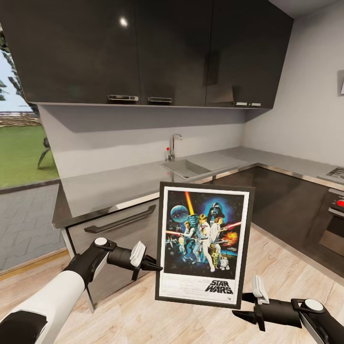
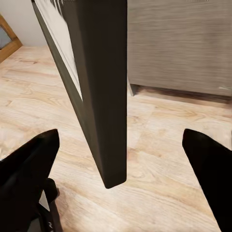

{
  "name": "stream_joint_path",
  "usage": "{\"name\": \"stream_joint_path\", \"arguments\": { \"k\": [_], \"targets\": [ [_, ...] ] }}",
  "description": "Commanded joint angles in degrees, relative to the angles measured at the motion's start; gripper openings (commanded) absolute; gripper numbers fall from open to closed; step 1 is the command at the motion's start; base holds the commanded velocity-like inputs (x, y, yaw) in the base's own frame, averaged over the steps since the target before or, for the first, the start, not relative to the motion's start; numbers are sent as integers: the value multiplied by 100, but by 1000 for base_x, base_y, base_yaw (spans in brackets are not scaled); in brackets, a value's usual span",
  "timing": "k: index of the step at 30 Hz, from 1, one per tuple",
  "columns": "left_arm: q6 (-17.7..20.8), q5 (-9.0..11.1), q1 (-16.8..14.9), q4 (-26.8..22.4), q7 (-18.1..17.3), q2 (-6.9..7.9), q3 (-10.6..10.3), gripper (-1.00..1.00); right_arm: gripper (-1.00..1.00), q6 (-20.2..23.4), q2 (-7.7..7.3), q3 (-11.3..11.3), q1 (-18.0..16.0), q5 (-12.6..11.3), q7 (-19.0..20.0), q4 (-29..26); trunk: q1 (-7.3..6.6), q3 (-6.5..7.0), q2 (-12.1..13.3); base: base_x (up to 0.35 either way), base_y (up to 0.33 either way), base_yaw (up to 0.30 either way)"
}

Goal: Pick up the poster from the kitchen countertop and hang it on one of the wall nails in the kitchen.

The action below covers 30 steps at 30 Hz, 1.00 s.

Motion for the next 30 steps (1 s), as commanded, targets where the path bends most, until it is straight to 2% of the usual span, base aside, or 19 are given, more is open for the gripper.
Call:
{"name": "stream_joint_path", "arguments": {
  "k": [1, 20, 21, 30],
  "targets": [
    [-58, -1, -4, -5, -2, 3, -14, -100, -100, -46, -9, 40, -6, -41, -6, 6, 0, -6, -4, 0, 0, 0],
    [-43, -10, -6, -4, -2, 3, -14, -100, -100, -46, -9, 40, -6, -41, -2, -3, 0, -6, -4, 0, 0, 0],
    [-39, -10, -5, -4, -2, 3, -11, 100, -100, -46, -9, 40, -6, -41, -2, -3, 0, -6, -4, 0, 0, 0],
    [-29, -10, -3, -10, -2, 3, -5, 100, -100, -46, -9, 40, -6, -41, -2, -7, 0, -6, -4, 0, 0, 0]
  ]
}}
